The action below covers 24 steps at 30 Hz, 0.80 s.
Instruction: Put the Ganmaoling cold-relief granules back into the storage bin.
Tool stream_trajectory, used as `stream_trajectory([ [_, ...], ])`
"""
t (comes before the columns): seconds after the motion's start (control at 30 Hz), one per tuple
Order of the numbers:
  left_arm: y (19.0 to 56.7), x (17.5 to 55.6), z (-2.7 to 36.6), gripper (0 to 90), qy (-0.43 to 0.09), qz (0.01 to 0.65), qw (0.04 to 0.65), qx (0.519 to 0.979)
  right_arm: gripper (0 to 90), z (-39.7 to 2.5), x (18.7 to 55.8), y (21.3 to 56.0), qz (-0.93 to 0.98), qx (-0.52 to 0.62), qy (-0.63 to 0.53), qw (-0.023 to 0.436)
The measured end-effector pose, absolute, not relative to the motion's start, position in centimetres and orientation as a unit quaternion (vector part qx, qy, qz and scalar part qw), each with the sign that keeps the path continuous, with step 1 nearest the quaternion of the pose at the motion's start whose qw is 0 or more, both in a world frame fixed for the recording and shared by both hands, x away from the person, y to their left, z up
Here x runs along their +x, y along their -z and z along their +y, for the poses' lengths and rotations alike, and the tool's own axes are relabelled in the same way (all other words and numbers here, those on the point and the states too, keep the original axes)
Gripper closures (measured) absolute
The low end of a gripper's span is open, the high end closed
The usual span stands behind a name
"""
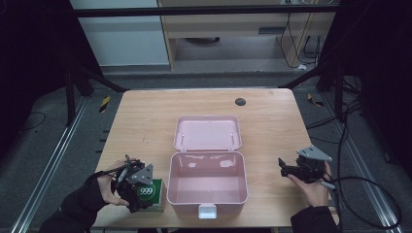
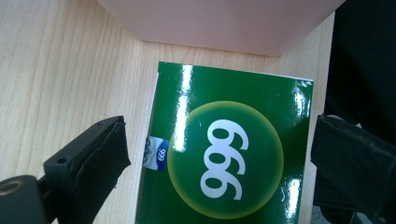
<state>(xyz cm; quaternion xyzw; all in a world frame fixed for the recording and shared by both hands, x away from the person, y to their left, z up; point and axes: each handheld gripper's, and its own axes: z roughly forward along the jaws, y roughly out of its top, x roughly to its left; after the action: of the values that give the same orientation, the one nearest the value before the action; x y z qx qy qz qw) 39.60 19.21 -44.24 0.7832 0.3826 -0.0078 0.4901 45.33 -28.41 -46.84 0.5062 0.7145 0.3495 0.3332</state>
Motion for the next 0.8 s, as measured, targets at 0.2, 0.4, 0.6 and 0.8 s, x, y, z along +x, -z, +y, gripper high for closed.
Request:
stream_trajectory([
  [0.2,45.0,39.6,18.9,3.5,0.012,0.390,0.489,0.780,2.4,-28.4,45.4,47.0,0.718,0.506,-0.345,0.331],
  [0.4,45.8,39.6,18.4,4.1,0.015,0.409,0.496,0.766,2.2,-28.4,45.4,47.1,0.720,0.505,-0.343,0.330],
  [0.6,46.5,39.6,18.2,4.7,0.020,0.426,0.495,0.758,2.2,-28.3,45.5,47.2,0.724,0.502,-0.340,0.329],
  [0.8,46.8,39.7,18.1,6.2,0.026,0.426,0.490,0.760,2.2,-28.2,45.5,47.2,0.727,0.502,-0.336,0.326],
])
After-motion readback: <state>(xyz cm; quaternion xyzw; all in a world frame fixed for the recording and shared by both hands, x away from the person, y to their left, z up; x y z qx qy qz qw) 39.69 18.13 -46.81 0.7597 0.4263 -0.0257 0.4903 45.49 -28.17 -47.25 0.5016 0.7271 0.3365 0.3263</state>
